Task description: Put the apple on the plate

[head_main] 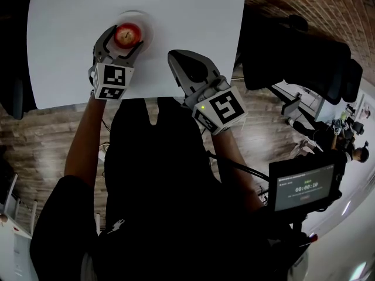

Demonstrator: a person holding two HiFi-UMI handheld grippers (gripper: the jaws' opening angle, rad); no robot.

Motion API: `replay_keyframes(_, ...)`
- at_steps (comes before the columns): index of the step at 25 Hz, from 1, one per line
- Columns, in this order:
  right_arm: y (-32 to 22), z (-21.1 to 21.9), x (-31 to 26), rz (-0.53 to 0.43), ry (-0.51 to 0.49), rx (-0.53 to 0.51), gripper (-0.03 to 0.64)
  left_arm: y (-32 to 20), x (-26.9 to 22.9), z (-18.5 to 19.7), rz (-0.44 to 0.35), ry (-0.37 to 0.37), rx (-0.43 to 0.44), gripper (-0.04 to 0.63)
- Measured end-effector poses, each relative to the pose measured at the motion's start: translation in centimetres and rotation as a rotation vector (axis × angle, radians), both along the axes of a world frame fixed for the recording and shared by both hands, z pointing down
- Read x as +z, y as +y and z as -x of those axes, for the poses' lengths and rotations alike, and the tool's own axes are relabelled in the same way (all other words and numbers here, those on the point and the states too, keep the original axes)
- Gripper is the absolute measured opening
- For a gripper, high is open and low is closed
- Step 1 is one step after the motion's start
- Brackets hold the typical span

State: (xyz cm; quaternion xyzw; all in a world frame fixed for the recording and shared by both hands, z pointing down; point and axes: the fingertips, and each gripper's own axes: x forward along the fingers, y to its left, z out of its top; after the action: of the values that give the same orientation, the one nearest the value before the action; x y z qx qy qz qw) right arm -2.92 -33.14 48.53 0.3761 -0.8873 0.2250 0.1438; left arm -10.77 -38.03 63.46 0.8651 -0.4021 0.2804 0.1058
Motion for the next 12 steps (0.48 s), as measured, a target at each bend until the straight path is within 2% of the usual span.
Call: replay_keyframes(12,0.29,-0.20,0.07,0.013,-0.006,0.013,0.003,-0.25,0.13,0.12,-0.016,0.002,-0.001,0.387)
